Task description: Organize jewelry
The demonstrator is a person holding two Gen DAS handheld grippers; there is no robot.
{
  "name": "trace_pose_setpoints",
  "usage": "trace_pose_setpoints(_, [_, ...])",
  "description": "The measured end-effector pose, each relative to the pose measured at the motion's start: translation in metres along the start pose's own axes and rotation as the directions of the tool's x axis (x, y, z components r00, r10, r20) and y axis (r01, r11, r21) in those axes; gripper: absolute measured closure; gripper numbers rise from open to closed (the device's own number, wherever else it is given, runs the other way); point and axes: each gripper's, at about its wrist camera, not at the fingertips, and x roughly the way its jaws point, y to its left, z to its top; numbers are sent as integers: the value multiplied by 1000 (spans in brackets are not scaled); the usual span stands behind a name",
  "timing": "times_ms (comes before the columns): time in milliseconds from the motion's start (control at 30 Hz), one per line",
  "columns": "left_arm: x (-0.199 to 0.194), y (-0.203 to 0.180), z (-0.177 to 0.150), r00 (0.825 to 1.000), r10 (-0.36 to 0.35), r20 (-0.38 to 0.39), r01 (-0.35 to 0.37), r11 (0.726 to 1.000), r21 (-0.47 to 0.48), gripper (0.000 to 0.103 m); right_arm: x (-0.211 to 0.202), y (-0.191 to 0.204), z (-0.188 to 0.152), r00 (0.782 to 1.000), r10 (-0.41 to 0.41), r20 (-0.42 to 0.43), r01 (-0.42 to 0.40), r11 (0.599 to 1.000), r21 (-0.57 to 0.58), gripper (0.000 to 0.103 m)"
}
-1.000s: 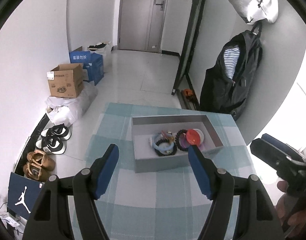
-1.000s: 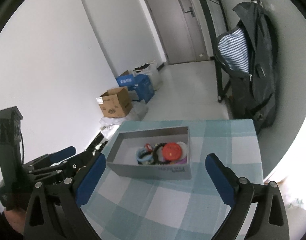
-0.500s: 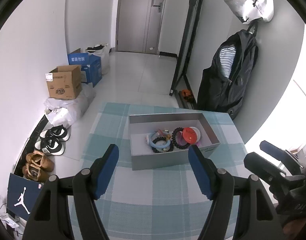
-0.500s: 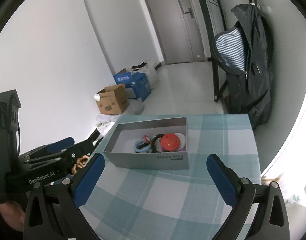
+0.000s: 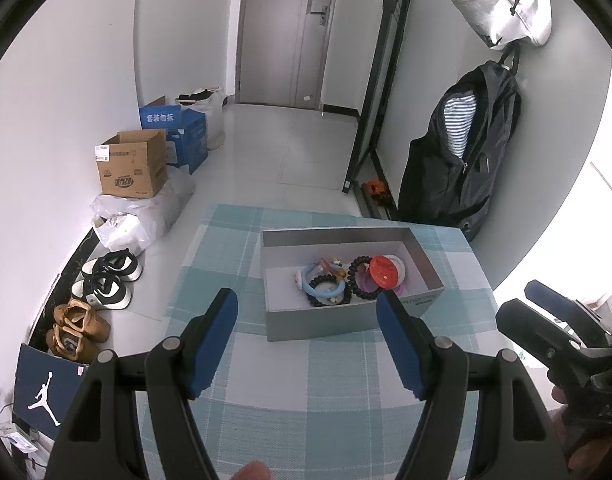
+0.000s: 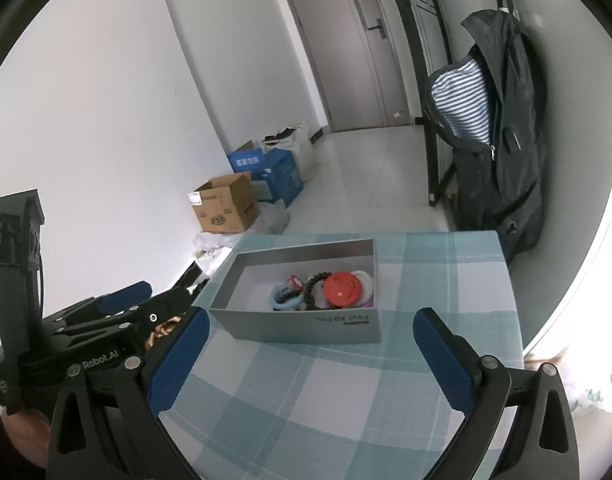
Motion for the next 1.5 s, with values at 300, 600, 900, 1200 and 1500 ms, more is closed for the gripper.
trace_pose_setpoints(300, [2, -5, -1, 1000, -12, -4, 12, 1000, 20, 35, -1, -2, 1, 1000, -4, -1, 4, 1000, 8, 0])
trace_pose_setpoints(600, [7, -5, -1, 1000, -2, -26, 2, 1000, 18, 35, -1, -2, 1, 1000, -5, 1, 5, 1000, 5, 0])
trace_pose_setpoints(900, [6, -5, -1, 1000, -4, -23, 4, 1000, 13, 35, -1, -2, 1, 1000, -6, 0, 6, 1000, 6, 0])
trace_pose_setpoints(1200, [6, -5, -1, 1000, -13, -24, 13, 1000, 11, 35, 0, -2, 1, 1000, -6, -1, 6, 1000, 7, 0])
trace_pose_setpoints(1500, [7, -6, -2, 999, -20, -30, 20, 1000, 5, 35, 0, -3, 1, 1000, -6, -3, 6, 1000, 9, 0])
